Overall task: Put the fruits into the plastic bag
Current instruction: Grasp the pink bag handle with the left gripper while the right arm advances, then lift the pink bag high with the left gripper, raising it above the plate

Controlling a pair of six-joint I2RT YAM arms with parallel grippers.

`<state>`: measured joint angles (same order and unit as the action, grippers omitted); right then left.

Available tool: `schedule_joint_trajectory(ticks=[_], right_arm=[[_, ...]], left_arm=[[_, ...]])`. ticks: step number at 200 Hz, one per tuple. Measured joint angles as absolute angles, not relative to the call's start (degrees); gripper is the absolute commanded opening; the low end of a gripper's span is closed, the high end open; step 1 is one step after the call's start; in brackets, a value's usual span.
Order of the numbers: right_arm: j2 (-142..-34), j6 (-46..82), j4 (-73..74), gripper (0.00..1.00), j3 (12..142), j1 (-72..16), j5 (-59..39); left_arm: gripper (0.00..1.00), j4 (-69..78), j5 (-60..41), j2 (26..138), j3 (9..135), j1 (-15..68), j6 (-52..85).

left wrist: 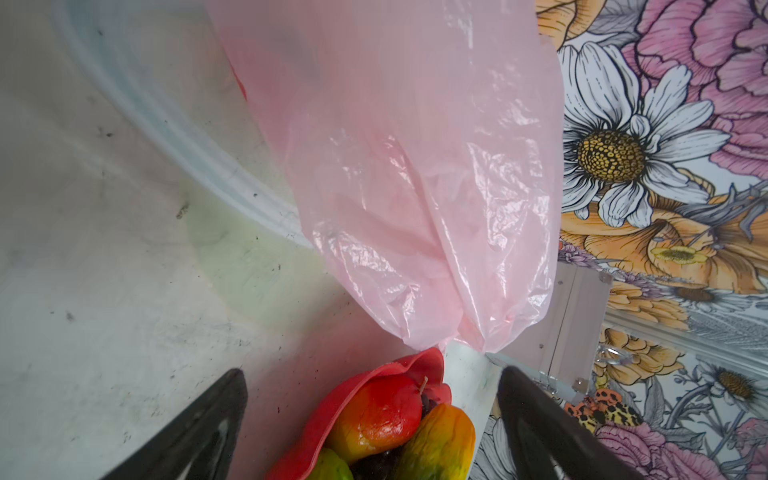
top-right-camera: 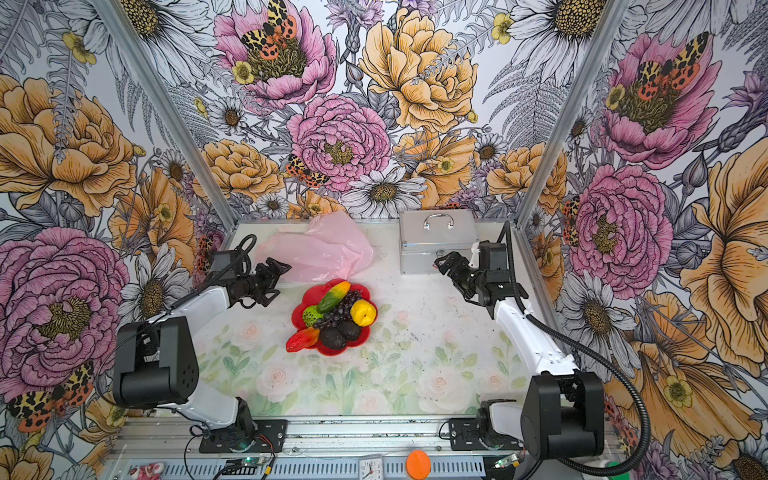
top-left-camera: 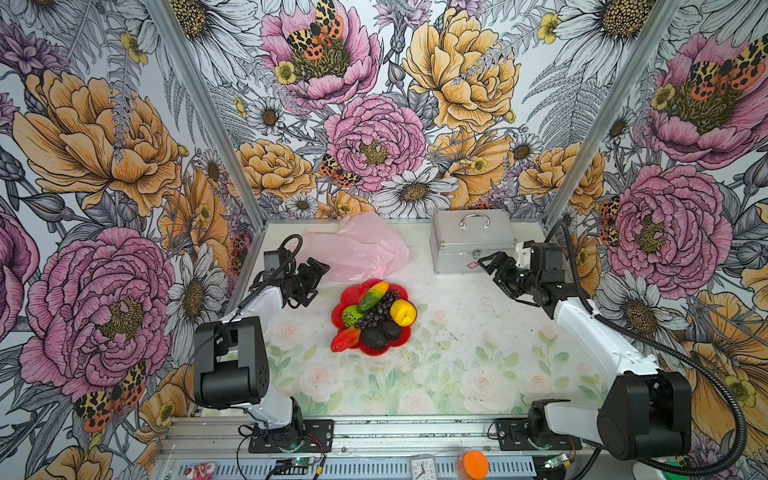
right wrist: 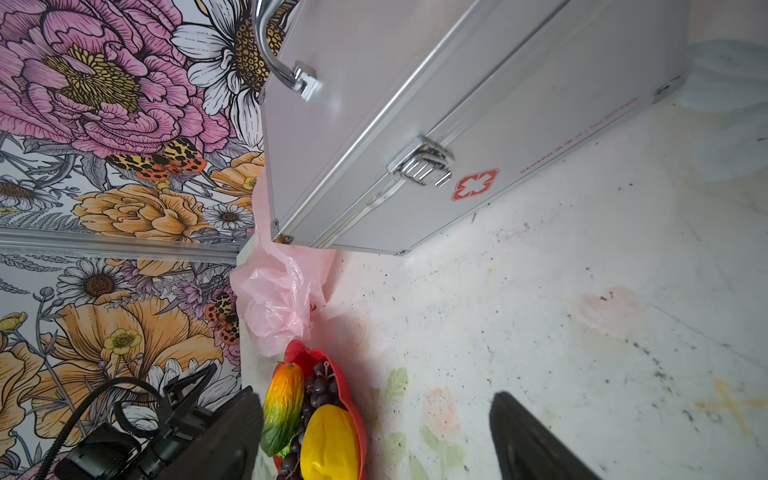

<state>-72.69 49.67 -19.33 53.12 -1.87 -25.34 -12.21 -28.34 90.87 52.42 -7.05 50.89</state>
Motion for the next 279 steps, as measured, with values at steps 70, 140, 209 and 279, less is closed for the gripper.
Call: schedule_joint_trajectory(ticks=[70, 140, 209, 279], right_arm=[[-72.0, 47.3, -22.2, 0.88, 54.8, -1.9, -25.3], [-73.7, 46.6, -22.7, 0.88, 56.6, -1.8, -25.3], [-76.3, 46.5, -23.1, 0.88, 58.8, -1.8, -25.3], [-77.7, 46.4, -23.4, 0.88, 59.2, -1.8, -25.3]], left_arm=[[0.94, -3.5, -24.9, 96.6, 49.6, -7.1, 62.3], [0.93, 4.9, -23.9, 103.0, 50.9, -7.4, 67.2], [0.75, 11.2, -24.0, 110.4, 56.4, -7.4, 70.3], [0.47, 10.9, -24.0, 114.0, 59.6, -7.4, 71.0]])
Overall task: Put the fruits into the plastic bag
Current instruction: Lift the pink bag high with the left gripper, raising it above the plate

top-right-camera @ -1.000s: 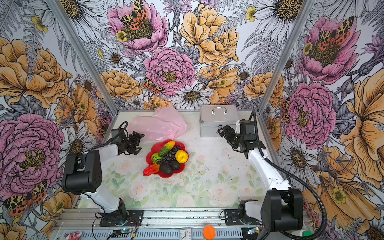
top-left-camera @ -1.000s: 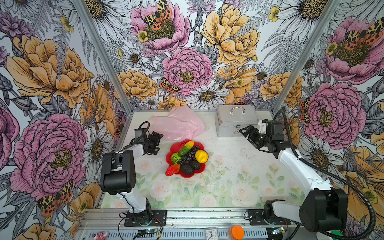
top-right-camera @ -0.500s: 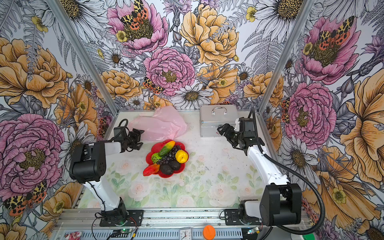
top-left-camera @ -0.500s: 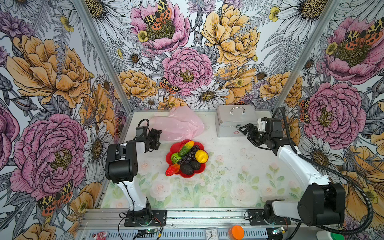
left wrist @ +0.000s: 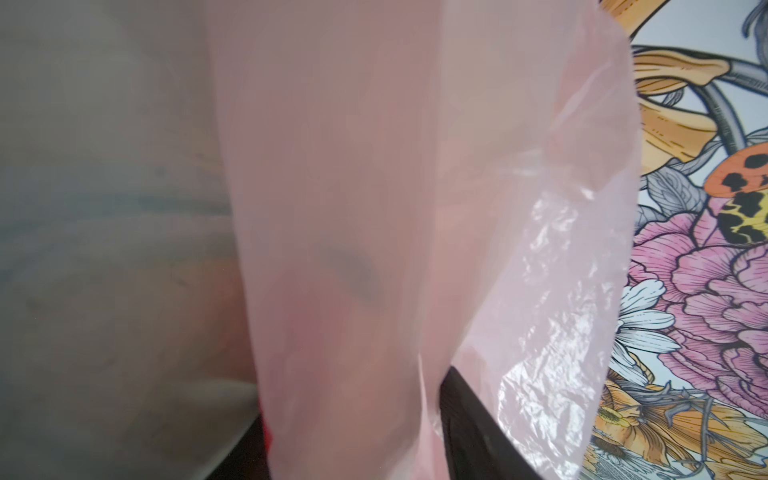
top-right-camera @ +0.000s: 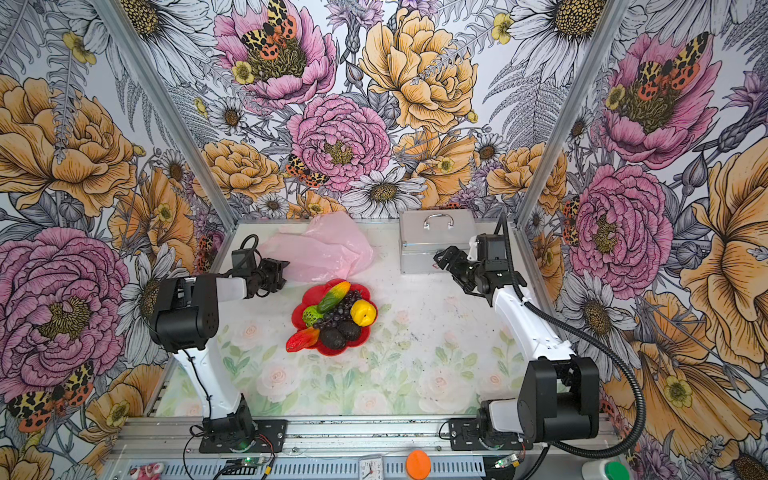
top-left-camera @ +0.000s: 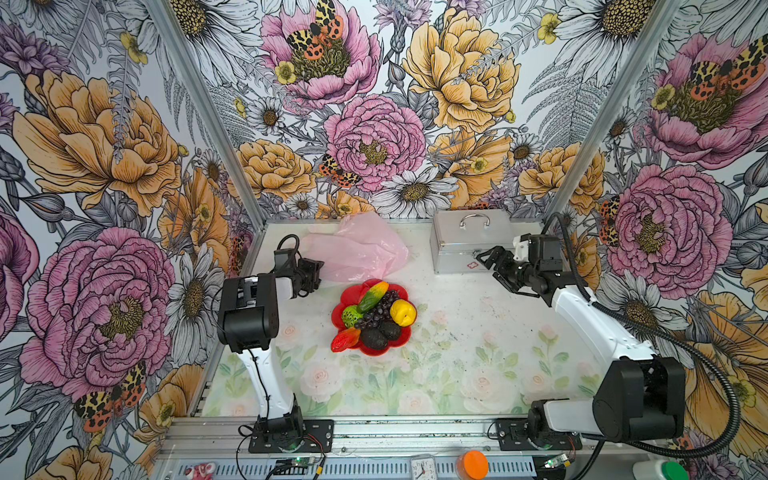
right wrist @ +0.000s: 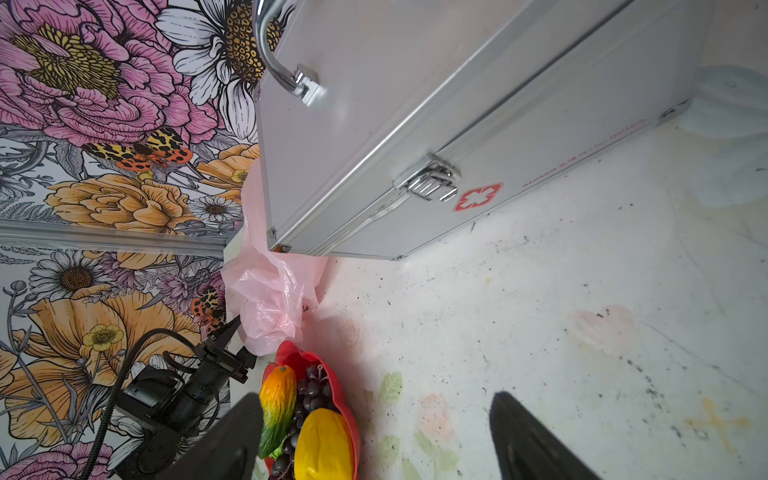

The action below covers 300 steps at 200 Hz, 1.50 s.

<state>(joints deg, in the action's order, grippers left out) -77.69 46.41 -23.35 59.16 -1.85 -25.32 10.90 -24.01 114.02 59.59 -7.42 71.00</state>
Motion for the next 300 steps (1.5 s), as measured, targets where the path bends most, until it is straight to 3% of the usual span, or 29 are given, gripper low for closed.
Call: schedule_joint_trajectory(ticks=[47, 79, 159, 256, 300], right_arm=[[-77.8, 46.4, -23.4, 0.88, 59.2, -1.9, -25.3], [-78.4, 46.5, -23.4, 0.88, 59.2, -2.0, -25.3], [-78.6, 46.5, -23.5, 0.88, 59.4, -3.1, -25.2], [-77.7, 46.7, -23.6, 0.88, 65.2, -3.2, -25.2], [-74.1, 47.1, -23.6, 0.88, 69.1, -3.1, -25.4]], left_arm=[[0.15, 10.1, -24.0, 115.2, 59.8, -7.4, 71.3], [0.0, 9.3, -24.0, 115.3, 59.8, -7.4, 71.2], [0.0, 7.1, -25.7, 115.3, 65.0, -7.3, 68.8], [0.0, -14.0, -28.6, 115.3, 110.3, 4.4, 47.7], [0.0, -19.4, -31.4, 114.1, 117.5, 11.2, 40.8]])
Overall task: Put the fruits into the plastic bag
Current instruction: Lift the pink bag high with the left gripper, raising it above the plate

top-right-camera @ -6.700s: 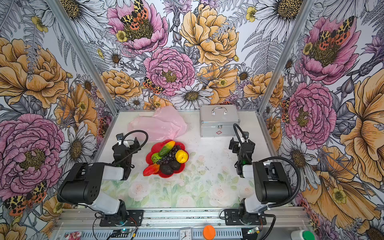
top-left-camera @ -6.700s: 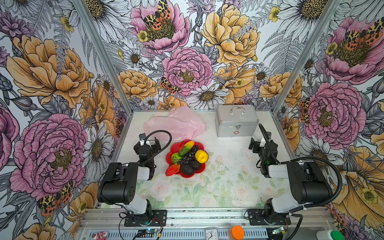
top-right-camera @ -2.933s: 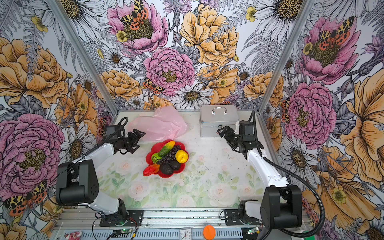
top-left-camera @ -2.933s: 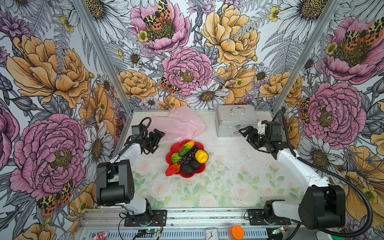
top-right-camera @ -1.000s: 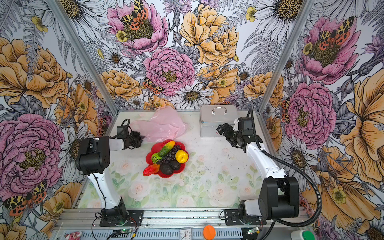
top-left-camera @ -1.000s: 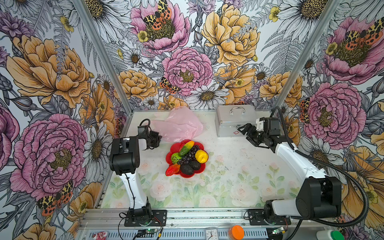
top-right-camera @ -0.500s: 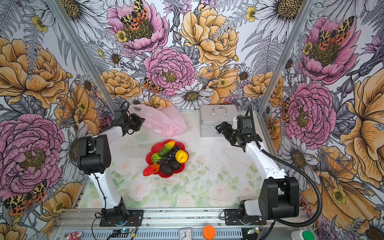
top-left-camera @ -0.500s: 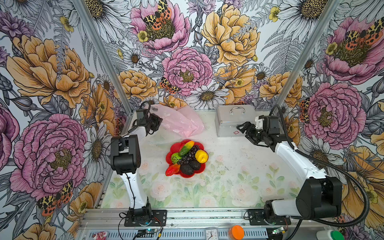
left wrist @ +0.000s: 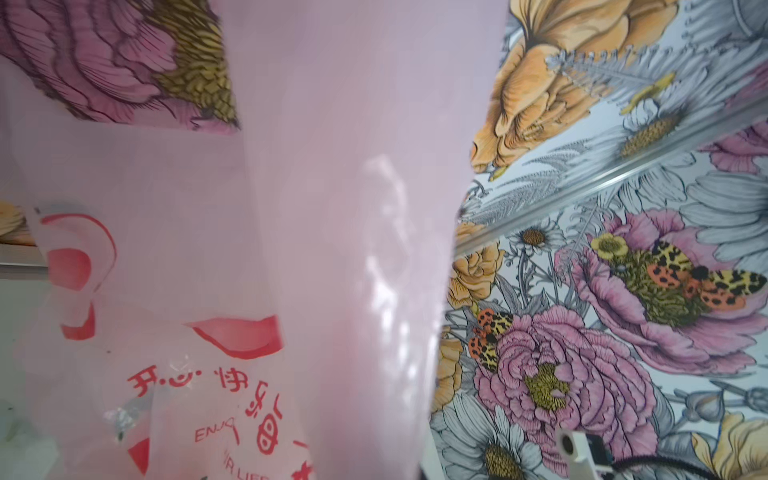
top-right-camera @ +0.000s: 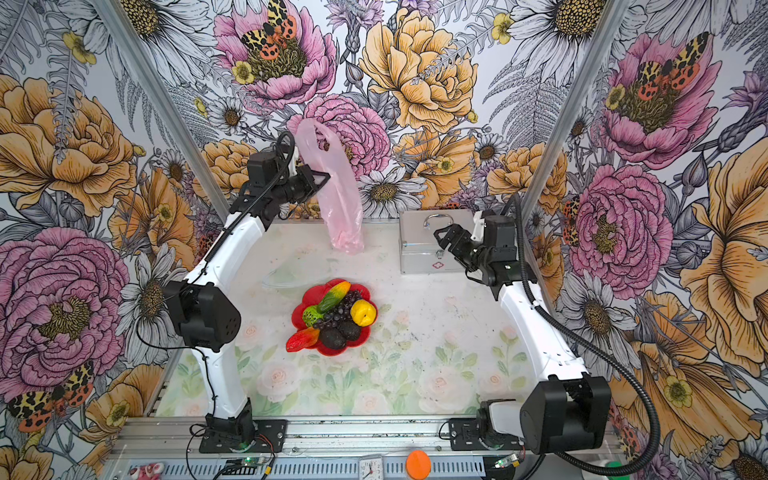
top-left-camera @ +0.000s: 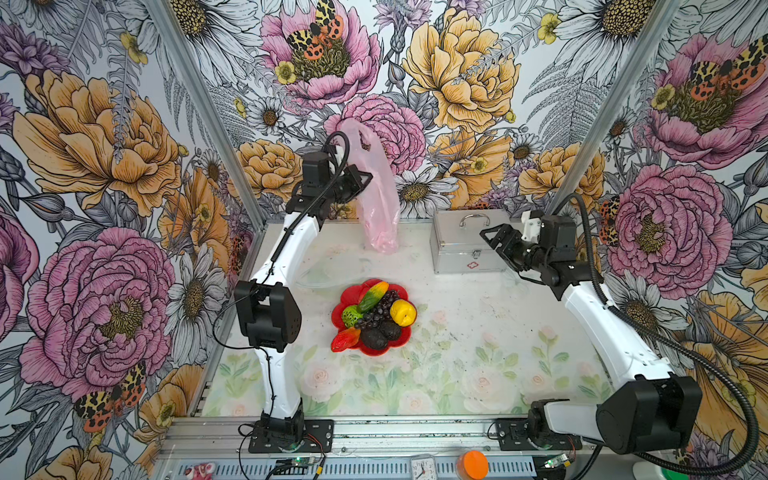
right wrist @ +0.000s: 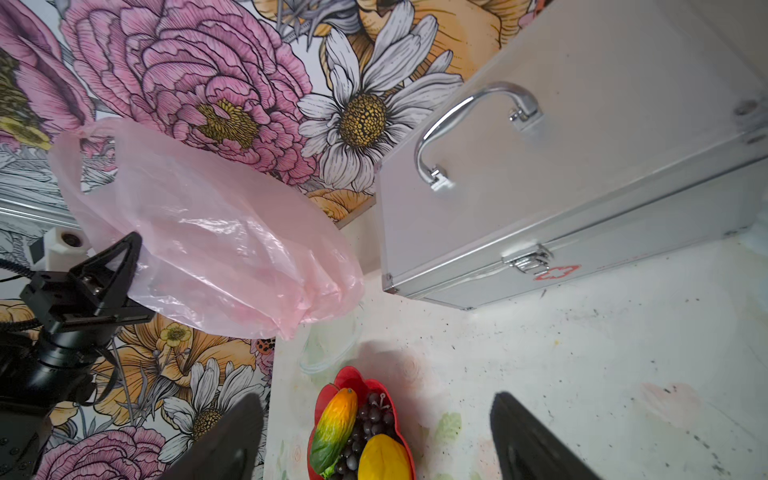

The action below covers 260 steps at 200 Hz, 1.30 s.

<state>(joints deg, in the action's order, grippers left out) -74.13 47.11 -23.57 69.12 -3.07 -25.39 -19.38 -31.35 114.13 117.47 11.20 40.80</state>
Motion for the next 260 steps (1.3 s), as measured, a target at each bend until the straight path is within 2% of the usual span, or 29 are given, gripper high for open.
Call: schedule_joint_trajectory(ticks=[37, 77, 114, 160, 175, 210, 260], right_arm=[[-72.7, 47.2, -23.8, 0.87, 73.5, -2.1, -26.3], [-72.3, 47.7, -24.7, 0.87, 78.7, 1.5, -27.6], [-72.0, 48.0, -25.1, 0.88, 83.5, 4.8, -29.9], [-72.0, 48.0, -25.4, 0.89, 85.2, 8.4, -34.5], [-72.0, 48.2, -25.9, 0.99, 85.2, 9.3, -35.7], [-72.0, 47.7, -27.0, 0.99, 83.5, 9.7, -36.9], [-73.0, 47.9, -36.2, 0.99, 79.7, 9.8, -35.6]], left_arm=[[0.0, -24.1, -34.7, 110.2, 116.2, 15.3, 36.4], [0.0, -25.3, -38.5, 98.7, 112.5, 20.4, 33.0], [0.08, -24.9, -43.4, 91.8, 111.1, 25.8, 30.9], [0.1, -23.5, -50.2, 90.4, 107.2, 29.1, 30.7], [0.1, -23.7, -51.6, 90.4, 106.1, 29.3, 31.1], [0.1, -23.7, -53.4, 90.4, 105.7, 29.5, 31.6], [0.1, -23.7, -54.5, 90.4, 105.7, 30.6, 31.6]])
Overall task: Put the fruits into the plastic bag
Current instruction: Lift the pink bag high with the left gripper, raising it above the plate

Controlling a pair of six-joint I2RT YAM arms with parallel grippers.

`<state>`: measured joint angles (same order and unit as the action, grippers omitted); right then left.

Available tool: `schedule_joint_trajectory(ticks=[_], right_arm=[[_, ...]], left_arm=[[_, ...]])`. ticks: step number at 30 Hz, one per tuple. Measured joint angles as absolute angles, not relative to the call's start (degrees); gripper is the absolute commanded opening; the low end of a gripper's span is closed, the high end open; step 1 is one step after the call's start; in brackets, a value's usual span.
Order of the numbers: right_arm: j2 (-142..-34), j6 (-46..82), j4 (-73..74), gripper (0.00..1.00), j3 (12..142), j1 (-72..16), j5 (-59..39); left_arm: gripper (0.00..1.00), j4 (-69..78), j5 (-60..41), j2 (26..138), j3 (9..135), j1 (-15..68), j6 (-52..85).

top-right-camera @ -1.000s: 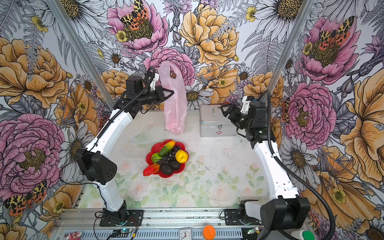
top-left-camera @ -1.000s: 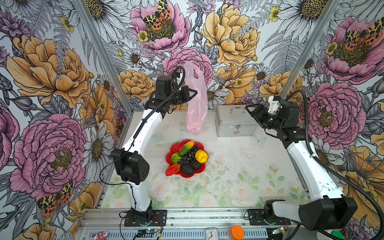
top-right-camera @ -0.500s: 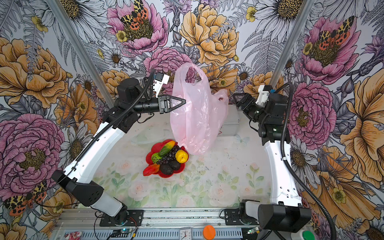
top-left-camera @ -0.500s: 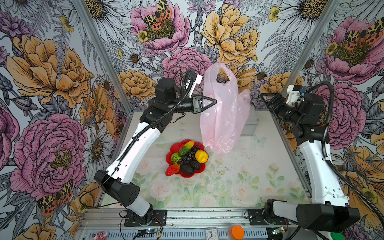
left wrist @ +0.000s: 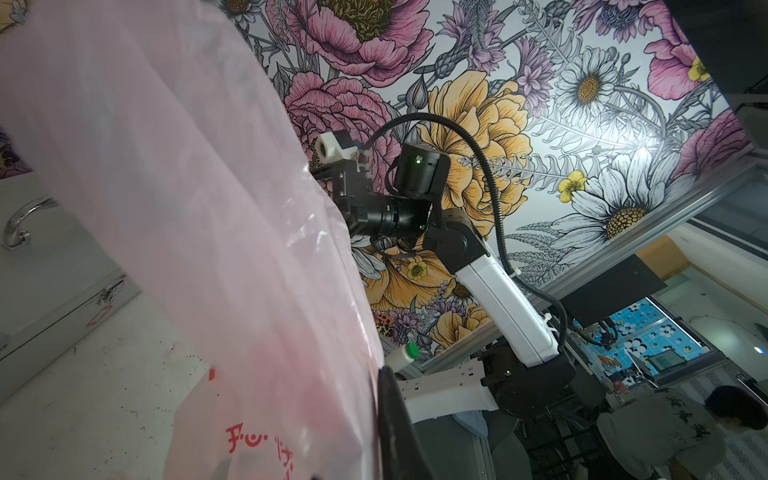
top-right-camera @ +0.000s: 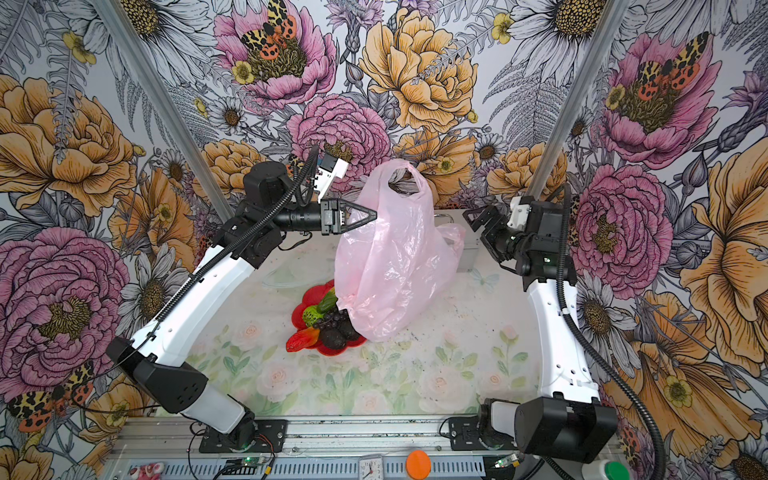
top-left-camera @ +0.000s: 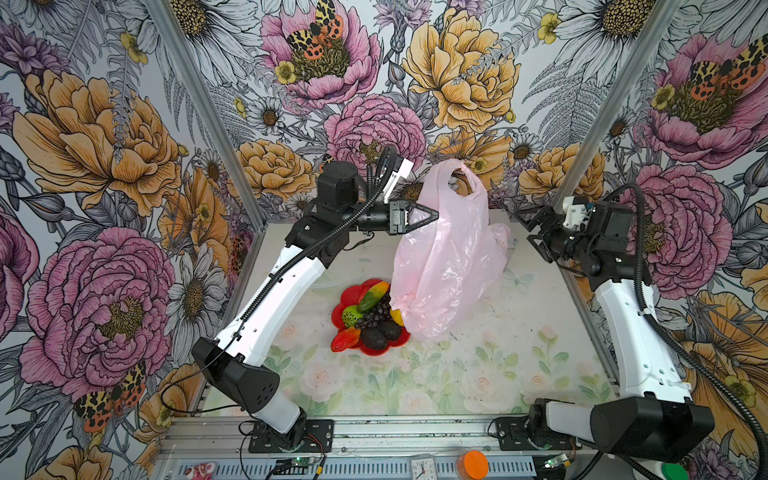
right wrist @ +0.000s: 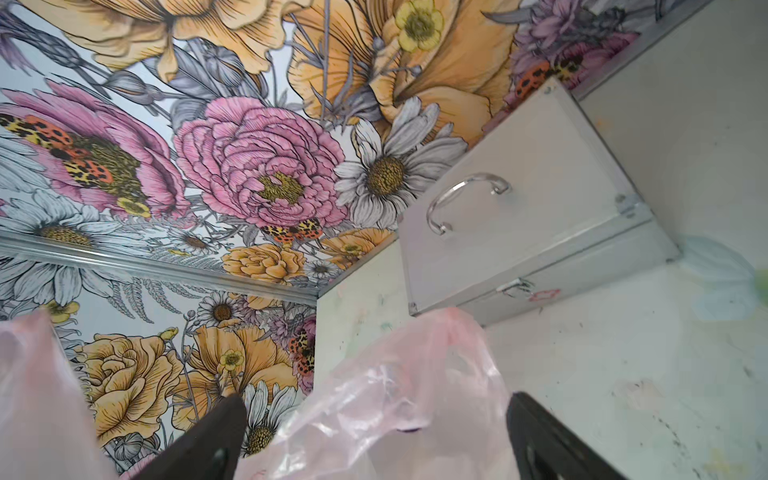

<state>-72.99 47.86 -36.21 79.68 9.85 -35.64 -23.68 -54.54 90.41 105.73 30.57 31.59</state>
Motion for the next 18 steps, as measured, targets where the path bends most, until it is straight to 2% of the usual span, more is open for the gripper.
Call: schedule_joint_trajectory(ticks=[11, 18], right_arm=[[-75.1, 51.0, -40.2, 0.98, 77.9, 9.8, -35.7], [-77.0, 47.0, -41.0, 0.96, 77.8, 9.8, -35.7]], left_arm=[[0.1, -23.6, -55.4, 90.4, 105.8, 31.4, 31.6], [0.1, -23.6, -55.9, 90.4, 105.8, 31.6, 32.2]])
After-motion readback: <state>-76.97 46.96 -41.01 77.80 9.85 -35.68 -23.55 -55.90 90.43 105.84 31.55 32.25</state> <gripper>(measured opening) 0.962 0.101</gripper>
